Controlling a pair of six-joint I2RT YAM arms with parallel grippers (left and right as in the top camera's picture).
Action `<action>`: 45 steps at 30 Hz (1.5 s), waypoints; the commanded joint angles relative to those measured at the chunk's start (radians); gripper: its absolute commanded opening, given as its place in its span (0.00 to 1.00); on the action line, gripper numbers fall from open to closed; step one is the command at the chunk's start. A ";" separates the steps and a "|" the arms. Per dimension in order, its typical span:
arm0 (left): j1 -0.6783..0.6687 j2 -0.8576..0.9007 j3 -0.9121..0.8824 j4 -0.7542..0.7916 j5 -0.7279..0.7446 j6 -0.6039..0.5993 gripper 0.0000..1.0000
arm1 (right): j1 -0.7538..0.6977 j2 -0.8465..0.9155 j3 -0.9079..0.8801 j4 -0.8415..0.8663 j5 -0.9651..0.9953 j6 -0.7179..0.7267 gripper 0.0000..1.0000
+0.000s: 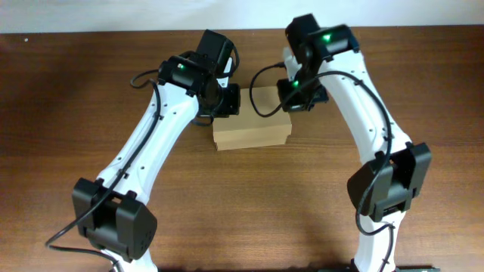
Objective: Pack container
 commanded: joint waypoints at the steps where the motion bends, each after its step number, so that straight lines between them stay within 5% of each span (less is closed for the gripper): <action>1: 0.003 0.043 -0.004 0.002 -0.053 0.019 0.02 | 0.023 -0.025 -0.055 0.023 0.016 -0.011 0.04; 16: 0.003 0.230 -0.005 0.010 -0.042 0.019 0.01 | 0.032 -0.025 -0.251 0.146 0.015 -0.011 0.04; 24: 0.013 0.228 0.034 -0.018 -0.041 0.019 0.02 | 0.014 -0.081 -0.191 0.168 0.017 -0.053 0.04; 45: 0.242 0.227 0.808 -0.463 -0.229 0.148 0.02 | -0.299 -0.383 0.320 0.097 0.114 -0.052 0.04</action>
